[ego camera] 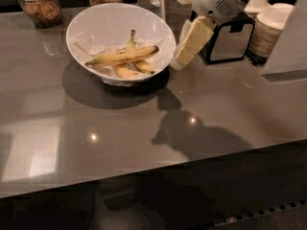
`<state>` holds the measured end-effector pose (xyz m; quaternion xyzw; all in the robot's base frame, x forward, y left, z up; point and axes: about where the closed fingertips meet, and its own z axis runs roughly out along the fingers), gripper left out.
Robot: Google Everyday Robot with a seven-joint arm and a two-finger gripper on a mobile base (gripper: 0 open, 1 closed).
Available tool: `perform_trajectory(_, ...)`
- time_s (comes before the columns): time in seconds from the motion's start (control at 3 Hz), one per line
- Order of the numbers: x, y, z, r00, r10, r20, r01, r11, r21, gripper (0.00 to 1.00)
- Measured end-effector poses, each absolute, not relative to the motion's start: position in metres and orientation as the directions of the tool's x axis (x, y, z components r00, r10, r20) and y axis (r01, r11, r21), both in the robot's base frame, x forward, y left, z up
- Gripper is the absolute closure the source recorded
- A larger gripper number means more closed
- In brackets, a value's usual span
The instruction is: Pick banana from white bowl
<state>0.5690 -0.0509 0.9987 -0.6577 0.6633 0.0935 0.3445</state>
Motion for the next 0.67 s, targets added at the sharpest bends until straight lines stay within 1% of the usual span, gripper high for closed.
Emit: perform_trajectory(0.67, 0.607, 0.019, 0.974, 0.230, -0.804, -0.548, -0.934, -0.023, -0.358, 0.00)
